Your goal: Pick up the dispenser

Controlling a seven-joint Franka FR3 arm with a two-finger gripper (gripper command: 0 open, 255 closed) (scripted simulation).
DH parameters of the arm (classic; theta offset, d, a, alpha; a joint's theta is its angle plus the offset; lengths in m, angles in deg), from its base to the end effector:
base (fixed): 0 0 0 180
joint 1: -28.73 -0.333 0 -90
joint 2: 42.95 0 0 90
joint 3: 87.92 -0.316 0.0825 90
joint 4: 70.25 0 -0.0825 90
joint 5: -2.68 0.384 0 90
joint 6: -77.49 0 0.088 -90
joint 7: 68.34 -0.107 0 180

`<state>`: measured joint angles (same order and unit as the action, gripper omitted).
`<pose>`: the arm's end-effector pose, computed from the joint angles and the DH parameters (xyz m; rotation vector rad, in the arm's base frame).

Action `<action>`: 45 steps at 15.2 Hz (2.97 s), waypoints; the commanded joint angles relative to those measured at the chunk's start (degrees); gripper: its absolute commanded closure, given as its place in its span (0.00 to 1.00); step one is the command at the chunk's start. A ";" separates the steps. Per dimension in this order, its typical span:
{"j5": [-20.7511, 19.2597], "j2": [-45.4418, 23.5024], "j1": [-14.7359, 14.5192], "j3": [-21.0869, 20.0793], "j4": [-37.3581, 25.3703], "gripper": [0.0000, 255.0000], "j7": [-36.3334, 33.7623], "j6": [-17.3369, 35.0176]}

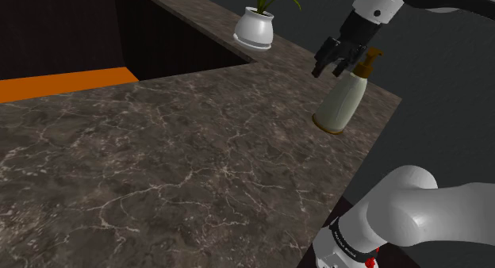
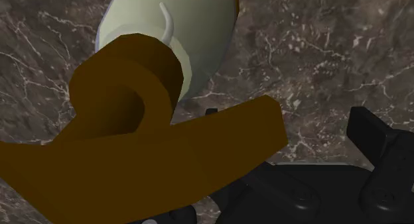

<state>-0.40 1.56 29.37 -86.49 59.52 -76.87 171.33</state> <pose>0.3157 -0.0199 0.6374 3.0929 -0.2785 0.2356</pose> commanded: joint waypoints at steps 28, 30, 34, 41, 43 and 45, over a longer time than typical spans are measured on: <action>-9.77 -0.17 -21.39 20.48 -17.60 1.00 64.89 -23.44; -9.77 -0.17 -21.39 20.47 -17.58 1.00 64.89 -23.43; -9.48 -1.05 -21.58 20.29 -19.74 1.00 64.96 -24.74; -8.68 -4.87 -22.35 20.22 -28.28 1.00 65.67 -29.51; -8.46 -6.08 -22.58 20.27 -30.89 1.00 65.91 -30.92; -8.25 -7.35 -22.81 20.36 -33.59 1.00 66.19 -32.37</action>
<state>-8.76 -5.14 6.68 -66.17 27.43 -10.85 139.79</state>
